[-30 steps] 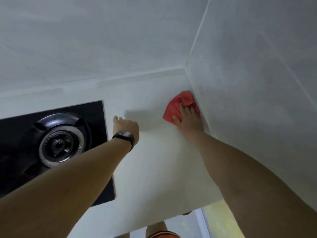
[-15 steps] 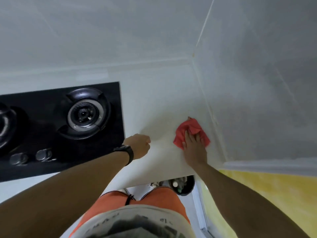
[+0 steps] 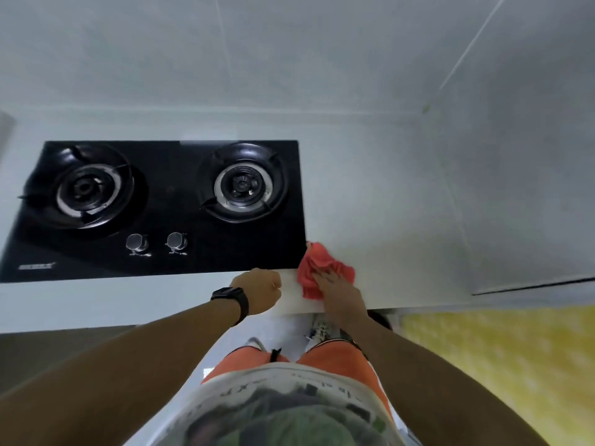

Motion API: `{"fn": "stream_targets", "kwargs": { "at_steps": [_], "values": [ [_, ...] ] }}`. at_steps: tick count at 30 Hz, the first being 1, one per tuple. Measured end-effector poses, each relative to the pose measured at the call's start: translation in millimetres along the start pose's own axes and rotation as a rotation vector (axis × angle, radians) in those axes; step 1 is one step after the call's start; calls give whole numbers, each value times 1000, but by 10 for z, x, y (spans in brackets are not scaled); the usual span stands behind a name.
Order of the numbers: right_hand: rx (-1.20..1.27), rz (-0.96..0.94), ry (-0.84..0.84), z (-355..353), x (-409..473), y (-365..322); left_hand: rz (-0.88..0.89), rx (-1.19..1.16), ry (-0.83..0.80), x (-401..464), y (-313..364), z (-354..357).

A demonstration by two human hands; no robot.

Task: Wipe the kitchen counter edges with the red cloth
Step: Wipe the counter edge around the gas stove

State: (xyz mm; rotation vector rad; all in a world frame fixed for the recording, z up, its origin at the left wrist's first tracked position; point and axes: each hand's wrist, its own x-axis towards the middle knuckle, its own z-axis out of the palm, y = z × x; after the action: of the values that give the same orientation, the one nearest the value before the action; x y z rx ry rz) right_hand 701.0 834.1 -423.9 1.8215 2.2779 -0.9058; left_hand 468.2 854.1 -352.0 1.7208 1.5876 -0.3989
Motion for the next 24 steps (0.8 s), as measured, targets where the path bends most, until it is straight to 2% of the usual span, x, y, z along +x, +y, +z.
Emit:
{"fn": "stream_targets", "kwargs": {
  "at_steps": [2,6,12,14,17,20,22,24],
  "values": [
    [99,101,32,-87,-142,-31,70,-9,32,-7,103,-62],
    [197,213,251,-326,-333,72,199,-12,77,45,421,-219],
    [275,375,520,-1145,-398,528,338,109,101,297,1033,-592],
    [161,409,568,-1377,-341,785,358,85,112,402,1244,-697],
    [-210,471,675,-1635,-310,1168,374,93,91,535,1581,-815],
    [-401,505,641,-1665,-374,1676,373,103,74,678,1919,-854],
    [-385,582,516,-1465,-388,2036,368,131,61,781,2126,-840],
    [-339,645,486,-1182,-366,2273,371,191,42,867,2289,-816]
  ]
}}
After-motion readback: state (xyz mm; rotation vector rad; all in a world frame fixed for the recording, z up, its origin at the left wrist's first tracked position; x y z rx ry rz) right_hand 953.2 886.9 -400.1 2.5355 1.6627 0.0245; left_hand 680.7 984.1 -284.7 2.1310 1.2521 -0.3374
